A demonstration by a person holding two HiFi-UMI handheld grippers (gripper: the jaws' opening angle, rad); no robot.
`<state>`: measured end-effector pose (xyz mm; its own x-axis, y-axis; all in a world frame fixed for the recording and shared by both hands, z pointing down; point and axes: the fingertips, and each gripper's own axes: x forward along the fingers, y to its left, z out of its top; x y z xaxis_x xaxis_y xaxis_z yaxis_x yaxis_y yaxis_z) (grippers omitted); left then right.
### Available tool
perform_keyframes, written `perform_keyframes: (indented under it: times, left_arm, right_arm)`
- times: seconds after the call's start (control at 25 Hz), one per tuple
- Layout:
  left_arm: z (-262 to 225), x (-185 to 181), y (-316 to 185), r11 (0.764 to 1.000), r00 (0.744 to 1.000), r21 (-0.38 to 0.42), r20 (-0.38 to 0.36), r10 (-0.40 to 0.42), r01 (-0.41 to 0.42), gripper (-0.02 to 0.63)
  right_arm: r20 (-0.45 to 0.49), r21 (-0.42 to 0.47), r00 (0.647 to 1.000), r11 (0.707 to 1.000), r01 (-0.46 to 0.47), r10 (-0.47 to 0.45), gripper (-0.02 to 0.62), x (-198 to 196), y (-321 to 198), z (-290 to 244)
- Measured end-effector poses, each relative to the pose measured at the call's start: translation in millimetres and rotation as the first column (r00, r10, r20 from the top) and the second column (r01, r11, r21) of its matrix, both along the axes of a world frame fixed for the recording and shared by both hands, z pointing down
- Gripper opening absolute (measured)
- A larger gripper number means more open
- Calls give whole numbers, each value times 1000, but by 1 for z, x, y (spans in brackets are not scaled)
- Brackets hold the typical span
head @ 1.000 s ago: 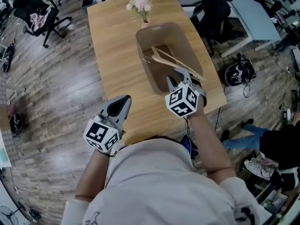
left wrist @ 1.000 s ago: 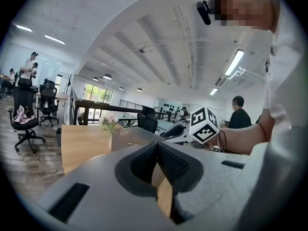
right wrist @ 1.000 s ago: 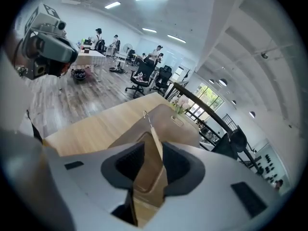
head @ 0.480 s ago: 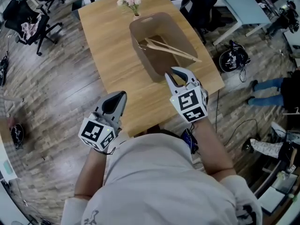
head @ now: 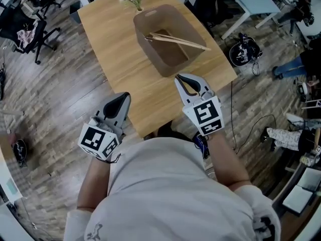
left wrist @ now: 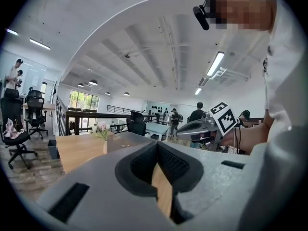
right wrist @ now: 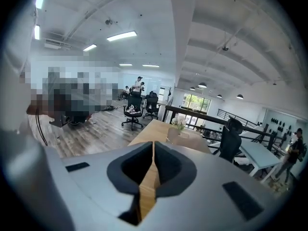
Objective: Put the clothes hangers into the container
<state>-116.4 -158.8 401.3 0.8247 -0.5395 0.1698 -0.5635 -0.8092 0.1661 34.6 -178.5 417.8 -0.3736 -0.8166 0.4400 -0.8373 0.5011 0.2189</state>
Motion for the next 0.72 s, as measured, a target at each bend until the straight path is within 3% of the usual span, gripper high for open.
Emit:
perform_keyframes:
  times: [0.36,0.72]
  left_arm:
    - [-9,-10,22,999,999,16,-7,36,-36,6]
    - [-13,7,34,997,998,28,0,67,-67,6]
  right_arm:
    - [60,40,998,999,-6,4,6,-11,38,-7]
    - [100,96,994,995,25,-35,6,2,68,-21]
